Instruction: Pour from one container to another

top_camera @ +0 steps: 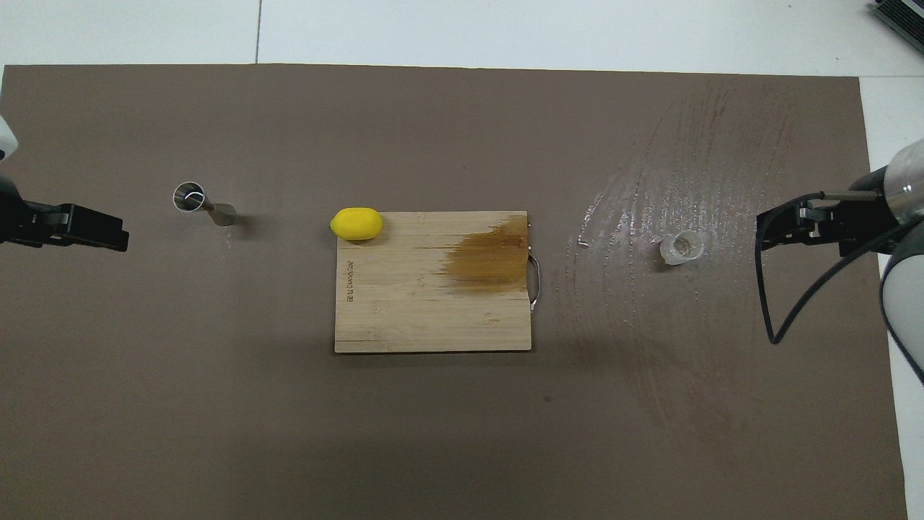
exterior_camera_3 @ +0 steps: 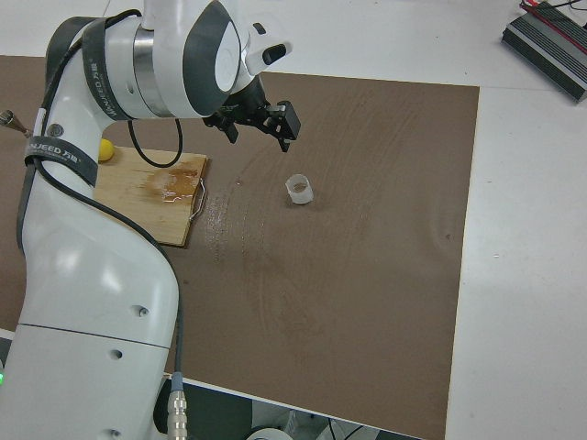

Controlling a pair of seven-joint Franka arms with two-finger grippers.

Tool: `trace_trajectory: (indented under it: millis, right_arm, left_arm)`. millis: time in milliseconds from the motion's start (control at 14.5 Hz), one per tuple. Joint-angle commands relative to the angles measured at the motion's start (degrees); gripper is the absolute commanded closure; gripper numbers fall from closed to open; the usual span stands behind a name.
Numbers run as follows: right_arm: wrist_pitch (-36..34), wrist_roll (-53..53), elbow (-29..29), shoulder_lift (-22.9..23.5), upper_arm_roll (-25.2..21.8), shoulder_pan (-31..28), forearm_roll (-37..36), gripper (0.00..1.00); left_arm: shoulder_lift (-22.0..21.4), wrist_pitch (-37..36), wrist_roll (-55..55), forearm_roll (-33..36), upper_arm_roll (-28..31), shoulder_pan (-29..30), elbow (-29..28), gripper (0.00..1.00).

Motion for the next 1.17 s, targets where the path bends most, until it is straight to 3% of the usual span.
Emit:
trace_trajectory:
  millis: [0, 829, 1105]
  right_arm:
    - [-0.2, -1.4, -1.2, -1.2, 0.4, -0.8, 0.9, 0.0]
    - [-0.1, -1.4, -1.1, -1.2, 0.4, -0.8, 0.9, 0.0]
    - [-0.1, -1.4, -1.1, -1.2, 0.4, -0.8, 0.9, 0.0]
  left_arm:
    - [-0.4, -0.1, 0.8, 0.1, 0.2, -0.3, -0.1, 0.0]
    - [-0.5, -1.3, 0.2, 2.4, -0.2, -1.9, -0.9, 0.0]
    - [3.3, -4.8, -3.1, 1.6, 0.2, -1.6, 0.3, 0.0]
